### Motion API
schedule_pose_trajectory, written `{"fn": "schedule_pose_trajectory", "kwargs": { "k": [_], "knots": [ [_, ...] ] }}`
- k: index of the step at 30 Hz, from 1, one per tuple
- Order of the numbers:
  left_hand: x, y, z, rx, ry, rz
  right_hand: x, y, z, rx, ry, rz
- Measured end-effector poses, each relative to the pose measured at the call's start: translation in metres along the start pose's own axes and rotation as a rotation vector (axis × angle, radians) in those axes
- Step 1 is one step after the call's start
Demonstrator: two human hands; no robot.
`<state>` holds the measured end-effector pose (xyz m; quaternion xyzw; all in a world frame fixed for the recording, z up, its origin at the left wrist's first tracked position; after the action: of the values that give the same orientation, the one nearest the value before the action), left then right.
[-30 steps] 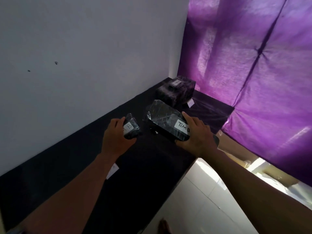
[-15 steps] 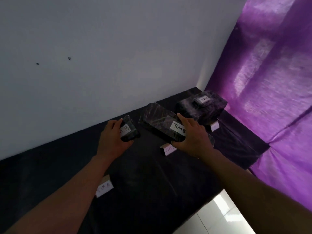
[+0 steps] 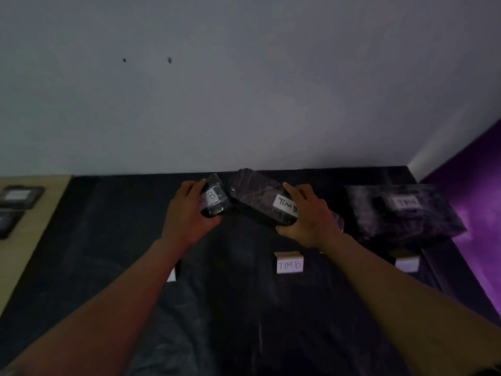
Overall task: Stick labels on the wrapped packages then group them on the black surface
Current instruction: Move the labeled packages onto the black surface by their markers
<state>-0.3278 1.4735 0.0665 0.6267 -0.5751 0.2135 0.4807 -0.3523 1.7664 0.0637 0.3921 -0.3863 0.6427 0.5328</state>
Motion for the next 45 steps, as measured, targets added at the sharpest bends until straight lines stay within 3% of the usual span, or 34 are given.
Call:
{"fn": "schedule_pose_trajectory", "kwargs": {
  "k": [7, 15, 31, 38, 45],
  "knots": [
    [-0.004, -0.002, -0.023, 0.105, 0.073, -0.083, -0.011, 0.042, -0.023, 0.124, -0.062, 0.147],
    [-0.030, 0.007, -0.043, 0.075, 0.077, 0.007, -0.034, 0.063, -0.038, 0.304, -0.182, 0.261],
    [-0.091, 0.037, -0.073, -0.011, 0.034, 0.303, -0.054, 0.066, -0.070, 0.263, -0.140, 0.290],
    [-0.114, 0.047, -0.078, -0.048, 0.027, 0.398, -0.041, 0.070, -0.095, 0.136, -0.287, 0.311],
    [-0.134, 0.068, -0.092, -0.052, 0.029, 0.551, -0.041, 0.065, -0.114, 0.053, -0.144, 0.318]
  ]
}}
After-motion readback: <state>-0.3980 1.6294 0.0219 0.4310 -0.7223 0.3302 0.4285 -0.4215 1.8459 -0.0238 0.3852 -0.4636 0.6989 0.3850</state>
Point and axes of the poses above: each hand's wrist, its own y-axis towards the middle knuckle, its own x-axis out of the back of the hand, z = x × y, the point moved 1 cm from there along y, towards the middle knuckle, and after that the axes turned 11 degrees about -x, right-handed, at the moved point
